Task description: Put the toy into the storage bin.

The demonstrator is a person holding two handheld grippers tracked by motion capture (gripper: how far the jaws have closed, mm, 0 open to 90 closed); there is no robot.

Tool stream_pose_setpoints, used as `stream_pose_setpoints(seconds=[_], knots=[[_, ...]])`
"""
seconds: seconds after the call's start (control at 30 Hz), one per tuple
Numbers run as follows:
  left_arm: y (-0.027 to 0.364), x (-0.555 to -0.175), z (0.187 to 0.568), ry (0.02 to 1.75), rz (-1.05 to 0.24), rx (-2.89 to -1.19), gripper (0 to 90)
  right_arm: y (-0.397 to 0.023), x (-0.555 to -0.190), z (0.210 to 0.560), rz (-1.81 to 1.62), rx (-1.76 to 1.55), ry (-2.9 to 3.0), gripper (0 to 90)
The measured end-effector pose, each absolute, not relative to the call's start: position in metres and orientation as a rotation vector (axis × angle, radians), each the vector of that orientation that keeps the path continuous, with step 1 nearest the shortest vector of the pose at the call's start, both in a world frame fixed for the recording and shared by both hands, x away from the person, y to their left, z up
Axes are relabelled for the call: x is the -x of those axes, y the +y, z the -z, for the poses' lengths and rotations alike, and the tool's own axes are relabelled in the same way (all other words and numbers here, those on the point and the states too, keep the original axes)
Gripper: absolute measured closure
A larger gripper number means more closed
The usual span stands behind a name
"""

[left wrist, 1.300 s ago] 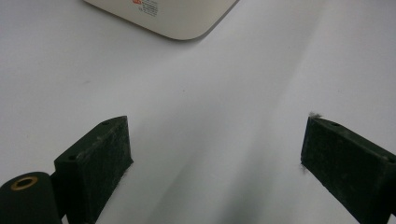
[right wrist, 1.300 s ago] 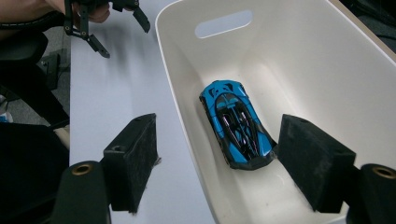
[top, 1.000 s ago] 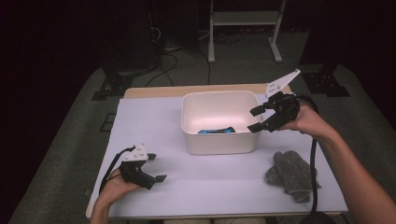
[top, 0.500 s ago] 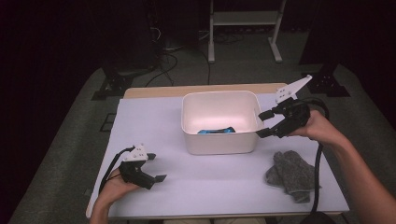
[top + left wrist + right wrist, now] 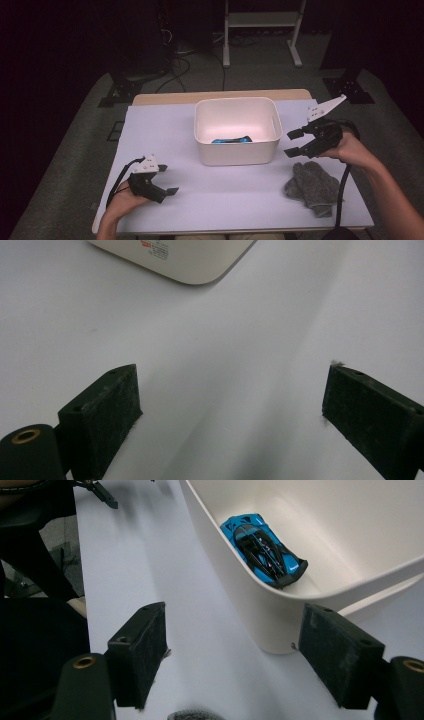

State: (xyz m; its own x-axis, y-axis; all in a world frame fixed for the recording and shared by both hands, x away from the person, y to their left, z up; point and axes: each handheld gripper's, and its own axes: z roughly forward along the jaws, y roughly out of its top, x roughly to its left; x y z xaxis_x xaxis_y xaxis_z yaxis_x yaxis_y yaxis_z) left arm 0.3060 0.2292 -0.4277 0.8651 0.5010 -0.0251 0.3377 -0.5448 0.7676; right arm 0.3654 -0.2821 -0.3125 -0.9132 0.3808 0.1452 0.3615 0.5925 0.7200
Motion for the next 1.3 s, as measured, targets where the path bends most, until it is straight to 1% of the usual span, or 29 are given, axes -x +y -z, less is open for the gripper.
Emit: stream_pose_setpoints(seconds=[0.87, 0.97, 1.3], knots=[[0.228, -0.306, 0.429, 0.605, -0.248, -2.204, 8.0, -0.309, -0.353, 0.366, -1.309, -0.798, 2.768, 24.7], [0.229, -0.305, 0.428, 0.602, -0.265, -2.198, 8.1, -0.31, -0.35, 0.373, -1.319, -0.813, 2.764, 24.5], [0.228, -0.305, 0.428, 0.599, -0.27, -2.195, 8.1, -0.316, -0.344, 0.384, -1.332, -0.842, 2.736, 22.4]])
